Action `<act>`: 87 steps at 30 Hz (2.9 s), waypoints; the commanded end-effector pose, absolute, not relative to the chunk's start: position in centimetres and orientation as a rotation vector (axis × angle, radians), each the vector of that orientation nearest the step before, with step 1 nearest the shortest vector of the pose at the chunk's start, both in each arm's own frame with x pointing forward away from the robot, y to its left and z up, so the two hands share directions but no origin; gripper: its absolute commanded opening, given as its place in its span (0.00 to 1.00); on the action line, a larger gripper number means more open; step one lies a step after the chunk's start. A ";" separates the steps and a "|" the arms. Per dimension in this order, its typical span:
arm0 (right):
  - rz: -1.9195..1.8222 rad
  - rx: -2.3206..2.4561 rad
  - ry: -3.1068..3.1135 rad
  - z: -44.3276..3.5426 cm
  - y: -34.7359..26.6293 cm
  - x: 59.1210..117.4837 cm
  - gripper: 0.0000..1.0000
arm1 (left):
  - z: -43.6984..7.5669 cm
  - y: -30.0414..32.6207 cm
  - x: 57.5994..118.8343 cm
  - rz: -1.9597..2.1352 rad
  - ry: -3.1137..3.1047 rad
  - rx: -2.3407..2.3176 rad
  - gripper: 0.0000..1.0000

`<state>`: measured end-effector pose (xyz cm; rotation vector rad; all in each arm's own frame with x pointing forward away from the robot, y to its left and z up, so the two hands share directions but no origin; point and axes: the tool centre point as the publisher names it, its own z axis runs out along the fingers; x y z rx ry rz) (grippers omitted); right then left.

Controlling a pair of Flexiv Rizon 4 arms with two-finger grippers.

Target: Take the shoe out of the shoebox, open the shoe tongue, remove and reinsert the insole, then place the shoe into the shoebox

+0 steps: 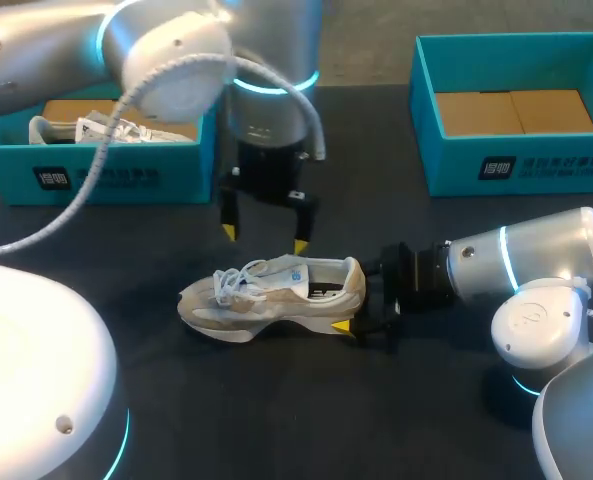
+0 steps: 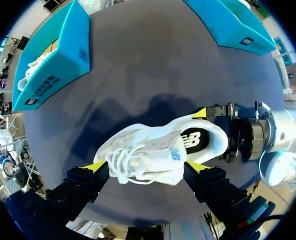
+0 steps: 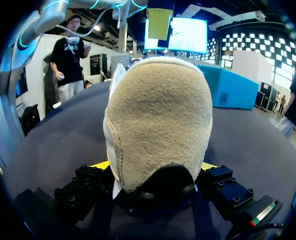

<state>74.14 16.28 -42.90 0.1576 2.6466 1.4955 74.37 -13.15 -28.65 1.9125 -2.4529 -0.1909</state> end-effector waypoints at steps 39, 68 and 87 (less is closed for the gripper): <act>1.495 0.159 2.645 -43.2 16.5 74.2 0.00 | -36.9 -16.3 74.4 -0.460 -2.570 1.798 1.00; 1.495 0.159 2.645 -43.2 16.5 74.2 0.00 | -33.6 -11.7 73.5 -0.527 -2.460 2.043 1.00; 1.495 0.159 2.645 -43.2 16.5 74.2 0.00 | -32.2 -10.9 70.4 -0.526 -2.263 1.992 0.00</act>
